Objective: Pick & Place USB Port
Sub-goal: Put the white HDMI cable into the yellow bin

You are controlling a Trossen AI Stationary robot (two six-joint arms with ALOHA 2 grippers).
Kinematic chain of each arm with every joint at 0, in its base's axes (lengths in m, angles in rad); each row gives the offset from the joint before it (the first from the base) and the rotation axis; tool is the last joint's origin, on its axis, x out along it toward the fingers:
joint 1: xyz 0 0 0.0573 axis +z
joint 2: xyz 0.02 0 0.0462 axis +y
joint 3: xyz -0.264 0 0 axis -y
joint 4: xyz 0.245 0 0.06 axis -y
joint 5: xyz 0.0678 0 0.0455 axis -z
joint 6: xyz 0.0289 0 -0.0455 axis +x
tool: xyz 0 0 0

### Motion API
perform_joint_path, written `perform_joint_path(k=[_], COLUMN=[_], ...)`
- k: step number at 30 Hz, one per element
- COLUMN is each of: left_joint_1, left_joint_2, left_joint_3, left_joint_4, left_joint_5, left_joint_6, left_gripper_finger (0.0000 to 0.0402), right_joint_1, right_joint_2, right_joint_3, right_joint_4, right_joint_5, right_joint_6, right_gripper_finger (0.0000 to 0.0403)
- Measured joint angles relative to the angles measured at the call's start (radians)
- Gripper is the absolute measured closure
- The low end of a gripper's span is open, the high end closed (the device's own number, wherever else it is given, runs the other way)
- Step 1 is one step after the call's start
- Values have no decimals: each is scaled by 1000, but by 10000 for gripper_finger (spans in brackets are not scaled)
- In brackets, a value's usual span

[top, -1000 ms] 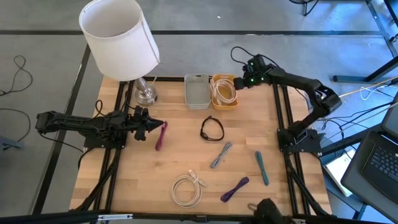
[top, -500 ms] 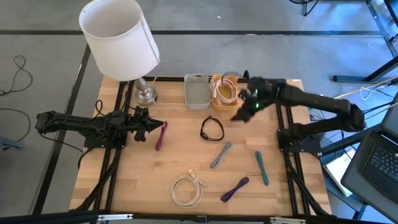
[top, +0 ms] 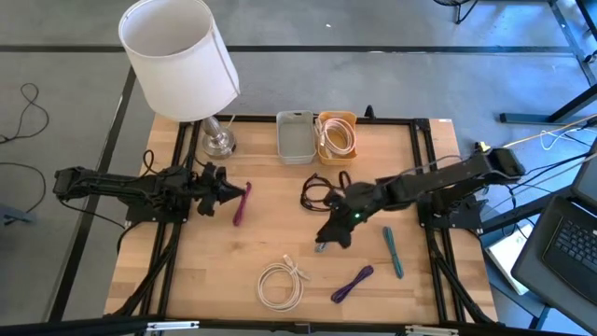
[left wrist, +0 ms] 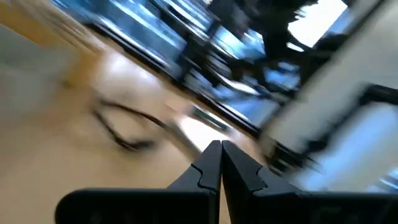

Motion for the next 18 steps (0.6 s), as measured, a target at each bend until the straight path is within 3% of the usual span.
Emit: perform_joint_path(k=[3, 6, 12, 18], left_joint_1=[-7, -78, -327, -576], left_joint_2=[1, 26, 199, 479], left_joint_3=[4, 60, 302, 489], left_joint_4=[-5, -68, -346, -380], left_joint_5=[185, 256, 192, 38], left_joint_6=[-177, -329, -347, -454], left_gripper_finger=[398, 398, 398, 398], right_joint_1=[-10, -28, -68, -85], right_joint_2=[11, -9, -92, -185], right_joint_3=[1, 3, 4, 4], right_joint_4=[-37, -76, -154, -360], right_joint_5=[45, 122, 163, 192], right_joint_6=[-1, -35, -109, -183], right_gripper_finger=[234, 234, 234, 234])
